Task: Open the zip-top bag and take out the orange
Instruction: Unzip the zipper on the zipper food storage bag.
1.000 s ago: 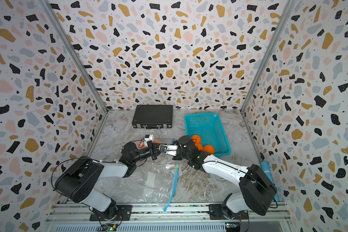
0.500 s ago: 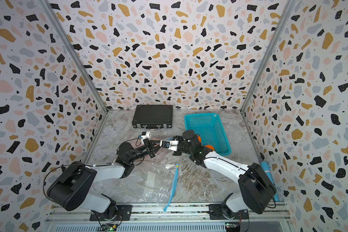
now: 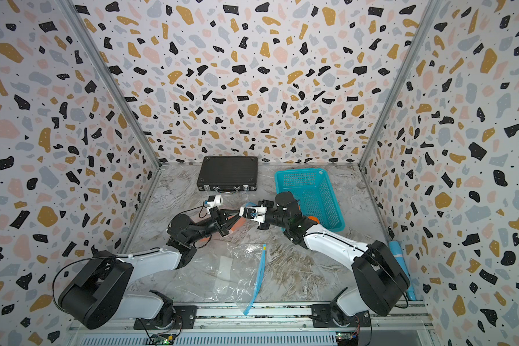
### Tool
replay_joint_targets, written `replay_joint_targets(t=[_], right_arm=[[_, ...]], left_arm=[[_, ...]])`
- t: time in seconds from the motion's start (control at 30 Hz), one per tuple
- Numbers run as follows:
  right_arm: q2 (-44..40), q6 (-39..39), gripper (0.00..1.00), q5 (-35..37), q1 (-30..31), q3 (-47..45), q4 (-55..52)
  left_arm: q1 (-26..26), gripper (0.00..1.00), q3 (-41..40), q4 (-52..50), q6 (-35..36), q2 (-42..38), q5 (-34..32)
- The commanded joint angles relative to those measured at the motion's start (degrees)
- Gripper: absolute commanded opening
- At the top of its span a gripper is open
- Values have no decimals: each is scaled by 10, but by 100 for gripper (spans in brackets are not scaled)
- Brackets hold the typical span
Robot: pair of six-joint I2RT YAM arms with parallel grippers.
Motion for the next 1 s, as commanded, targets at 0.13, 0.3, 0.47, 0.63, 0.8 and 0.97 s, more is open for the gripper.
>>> replay_joint_targets(t=[0.13, 0.3, 0.47, 0.63, 0.8, 0.97], right_arm=[[31, 26, 0, 24, -35, -14, 59], [75, 26, 0, 24, -50, 14, 52], [115, 37, 0, 20, -69, 27, 77], [168, 45, 0, 46, -96, 93, 46], [214, 67, 0, 54, -124, 176, -25], [240, 64, 0, 63, -136, 224, -70]], left_arm=[[-2, 0, 3, 85, -3, -50, 64], [1, 0, -5, 105, -13, -65, 64], [15, 0, -10, 37, 16, -106, 65], [38, 0, -33, 51, 2, -124, 71], [60, 0, -81, 71, -3, -140, 76], [65, 0, -109, 60, 1, -163, 78]])
